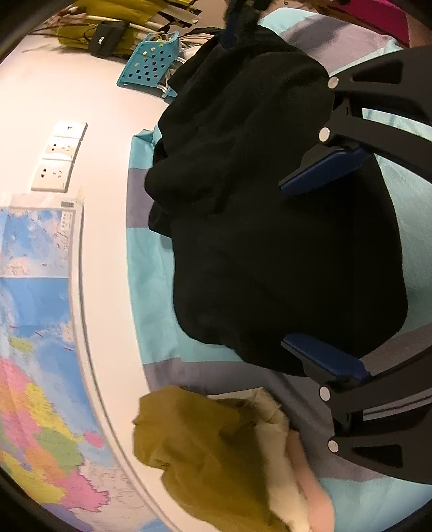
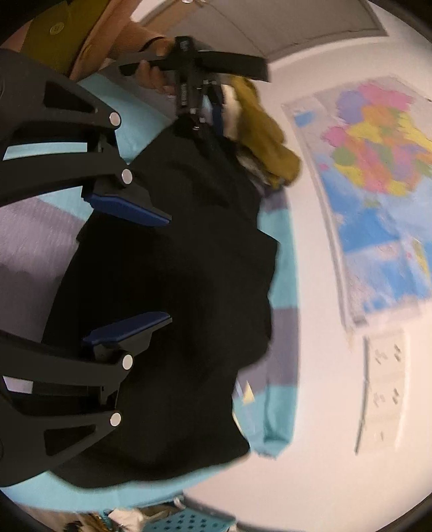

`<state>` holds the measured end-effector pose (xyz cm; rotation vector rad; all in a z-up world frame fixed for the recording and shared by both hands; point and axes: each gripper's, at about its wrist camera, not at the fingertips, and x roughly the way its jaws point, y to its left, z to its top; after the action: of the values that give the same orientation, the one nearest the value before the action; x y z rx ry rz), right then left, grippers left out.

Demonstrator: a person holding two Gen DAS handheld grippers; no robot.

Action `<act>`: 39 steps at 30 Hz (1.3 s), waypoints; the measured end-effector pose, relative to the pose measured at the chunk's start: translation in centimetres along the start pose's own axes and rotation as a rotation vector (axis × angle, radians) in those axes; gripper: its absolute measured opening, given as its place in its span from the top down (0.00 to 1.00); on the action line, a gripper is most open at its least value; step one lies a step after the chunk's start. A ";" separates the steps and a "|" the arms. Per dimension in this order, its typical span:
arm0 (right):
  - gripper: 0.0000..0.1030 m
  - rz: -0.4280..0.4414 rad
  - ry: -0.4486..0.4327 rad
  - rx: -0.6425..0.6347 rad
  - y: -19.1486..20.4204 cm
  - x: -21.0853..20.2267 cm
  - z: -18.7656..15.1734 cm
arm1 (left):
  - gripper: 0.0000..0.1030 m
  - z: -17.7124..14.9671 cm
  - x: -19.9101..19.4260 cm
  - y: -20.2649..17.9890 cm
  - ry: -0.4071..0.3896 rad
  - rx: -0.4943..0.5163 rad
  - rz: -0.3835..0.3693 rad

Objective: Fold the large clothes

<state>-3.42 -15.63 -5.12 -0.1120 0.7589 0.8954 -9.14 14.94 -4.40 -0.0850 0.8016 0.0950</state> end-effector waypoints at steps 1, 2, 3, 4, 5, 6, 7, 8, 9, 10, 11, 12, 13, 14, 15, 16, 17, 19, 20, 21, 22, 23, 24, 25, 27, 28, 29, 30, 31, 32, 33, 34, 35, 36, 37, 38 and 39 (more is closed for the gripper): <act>0.48 0.001 0.019 -0.004 0.2 0.8 -0.2 | 0.19 -0.1 0.3 0.2 0.007 -0.012 -0.004; 0.49 -0.005 0.041 -0.002 0.2 1.8 -0.3 | 0.19 -0.2 0.5 0.5 0.014 -0.021 -0.011; 0.49 -0.026 0.067 0.011 0.0 2.8 -0.5 | 0.18 -0.3 0.7 0.7 0.023 -0.034 -0.015; 0.49 -0.025 0.082 0.031 -0.3 3.3 -0.8 | 0.18 -0.4 0.8 0.8 0.028 -0.042 -0.020; 0.49 -0.010 0.087 0.071 -0.7 3.7 -1.0 | 0.18 -0.5 0.9 0.8 0.029 -0.046 -0.025; 0.49 -0.008 0.083 0.088 -0.8 3.8 -1.2 | 0.18 -0.6 0.9 0.8 0.030 -0.044 -0.026; 0.50 -0.013 0.081 0.091 -0.8 3.7 -1.1 | 0.18 -0.7 1.1 1.0 0.036 -0.054 -0.035; 0.49 -0.020 0.082 0.087 -0.7 3.5 -1.0 | 0.17 -0.7 1.3 1.2 0.045 -0.069 -0.046; 0.49 -0.035 0.080 0.079 -0.4 3.2 -0.8 | 0.16 -0.7 1.4 1.5 0.055 -0.089 -0.059; 0.49 -0.045 0.075 0.073 -0.2 2.9 -0.6 | 0.16 -0.8 1.4 1.8 0.055 -0.101 -0.065; 0.48 -0.052 0.069 0.065 0.0 2.5 -0.4 | 0.16 -0.8 1.2 1.9 0.051 -0.105 -0.061; 0.47 -0.053 0.058 0.053 0.4 2.0 -0.1 | 0.17 -0.8 0.8 2.0 0.041 -0.109 -0.056; 0.47 -0.060 0.034 0.034 0.9 1.3 0.3 | 0.17 -0.8 0.3 2.1 0.025 -0.106 -0.058; 0.46 -0.059 0.021 0.023 1.2 1.0 0.5 | 0.17 -0.8 -0.2 2.1 0.012 -0.101 -0.056; 0.46 -0.049 0.008 0.007 1.7 0.6 0.7 | 0.17 -0.8 -0.5 2.2 0.004 -0.101 -0.049; 0.46 -0.041 -0.007 -0.014 2.4 0.4 1.1 | 0.17 -0.9 -0.8 2.4 0.000 -0.105 -0.049; 0.46 -0.033 -0.013 -0.036 3.1 0.4 1.3 | 0.18 -0.9 -0.9 2.6 0.000 -0.107 -0.055; 0.46 -0.001 -0.010 -0.078 4.5 0.7 1.5 | 0.18 -1.1 -1.1 3.1 0.002 -0.115 -0.061; 0.46 0.012 -0.006 -0.098 5.1 1.0 1.6 | 0.18 -1.2 -1.0 3.2 0.005 -0.112 -0.063; 0.46 0.028 0.010 -0.131 6.0 1.9 1.6 | 0.18 -1.4 -0.7 3.3 0.012 -0.110 -0.057; 0.46 0.038 0.028 -0.146 6.4 2.5 1.5 | 0.18 -1.5 -0.4 3.4 0.023 -0.113 -0.042; 0.46 0.042 0.044 -0.156 6.8 3.2 1.5 | 0.18 -1.7 -0.1 3.5 0.033 -0.116 -0.040; 0.45 0.031 0.067 -0.165 7.0 4.3 1.5 | 0.18 -1.8 0.4 3.7 0.049 -0.125 -0.045; 0.44 0.020 0.096 -0.175 7.0 5.4 1.4 | 0.18 -1.9 0.7 3.8 0.057 -0.134 -0.050; 0.41 -0.002 0.136 -0.190 6.9 6.7 1.3 | 0.17 -2.0 1.3 4.2 0.079 -0.153 -0.066; 0.35 -0.011 0.136 -0.191 6.9 6.9 1.4 | 0.16 -2.1 1.4 4.3 0.085 -0.164 -0.071; 0.32 -0.020 0.135 -0.190 7.0 6.8 1.3 | 0.16 -2.1 1.3 4.5 0.086 -0.178 -0.080; 0.32 -0.024 0.132 -0.195 7.1 6.6 1.5 | 0.16 -2.2 1.2 4.6 0.084 -0.180 -0.081; 0.32 -0.029 0.124 -0.203 7.2 6.2 1.6 | 0.16 -2.3 0.9 4.6 0.075 -0.179 -0.078; 0.32 -0.034 0.112 -0.219 7.5 5.8 1.7 | 0.17 -2.3 0.6 4.6 0.067 -0.176 -0.073; 0.31 -0.033 0.100 -0.246 8.1 5.3 1.9 | 0.17 -2.4 0.2 4.6 0.058 -0.174 -0.069; 0.29 -0.028 0.091 -0.269 8.5 4.9 2.0 | 0.17 -2.5 0.0 4.6 0.054 -0.172 -0.066; 0.26 -0.023 0.079 -0.291 9.1 4.5 2.1 | 0.17 -2.6 -0.4 4.6 0.049 -0.168 -0.059; 0.25 -0.022 0.062 -0.325 9.9 4.1 2.2 | 0.17 -2.6 -0.7 4.6 0.047 -0.165 -0.051; 0.22 -0.020 0.056 -0.351 10.5 4.0 2.2 | 0.17 -2.7 -0.9 4.6 0.045 -0.164 -0.046; 0.20 -0.021 0.051 -0.379 11.2 3.9 2.2 | 0.17 -2.8 -1.2 4.6 0.041 -0.163 -0.046; 0.20 -0.025 0.046 -0.426 12.2 4.0 2.1 | 0.17 -2.9 -1.5 4.6 0.037 -0.163 -0.045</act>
<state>-9.71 -4.39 -3.54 -0.5178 0.5989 1.0236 -12.77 19.06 -5.55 -0.2593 0.8272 0.1166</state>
